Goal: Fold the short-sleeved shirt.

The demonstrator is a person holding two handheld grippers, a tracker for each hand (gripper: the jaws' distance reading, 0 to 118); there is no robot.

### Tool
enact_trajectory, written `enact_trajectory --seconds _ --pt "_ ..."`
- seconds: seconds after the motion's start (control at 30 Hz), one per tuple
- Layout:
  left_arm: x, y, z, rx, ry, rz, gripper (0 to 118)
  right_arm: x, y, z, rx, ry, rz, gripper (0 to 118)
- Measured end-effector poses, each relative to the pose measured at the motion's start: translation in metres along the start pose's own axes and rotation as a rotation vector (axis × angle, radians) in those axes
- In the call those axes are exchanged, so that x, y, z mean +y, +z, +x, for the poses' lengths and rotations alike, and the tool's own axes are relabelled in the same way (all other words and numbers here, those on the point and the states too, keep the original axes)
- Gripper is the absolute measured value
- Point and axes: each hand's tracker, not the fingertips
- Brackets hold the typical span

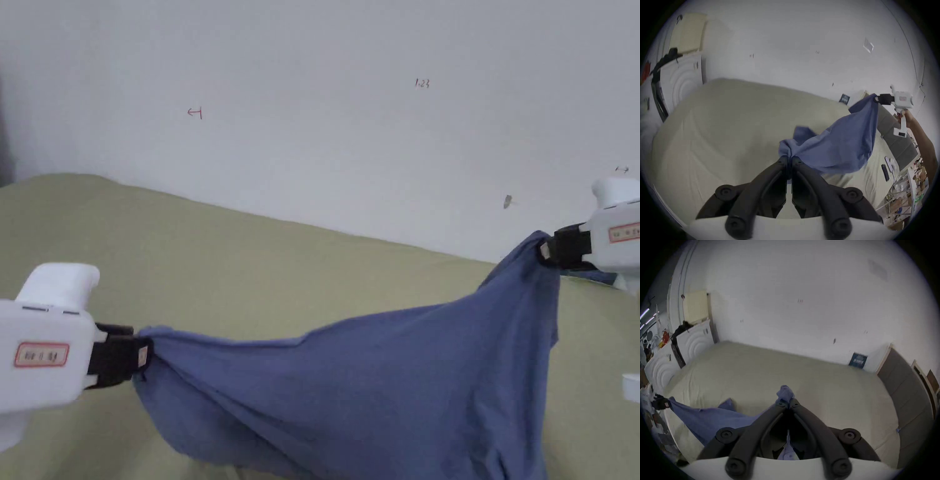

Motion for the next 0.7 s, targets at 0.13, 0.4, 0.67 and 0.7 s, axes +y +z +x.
enact_trajectory --seconds 0.13,0.4,0.67,0.7 --pt "0.069 -0.014 0.007 0.043 -0.049 0.041 5 0.034 0.026 0.014 -0.092 0.039 0.095 0" --pt "0.176 -0.048 0.025 0.165 -0.092 0.167 5 0.076 0.044 0.051 -0.213 -0.018 0.268 0" --pt "0.244 -0.046 0.049 0.161 -0.047 0.348 5 0.096 0.052 0.068 -0.294 -0.057 0.424 0" --pt "0.250 -0.046 0.051 0.166 -0.037 0.372 5 0.100 0.053 0.067 -0.295 -0.057 0.442 0"
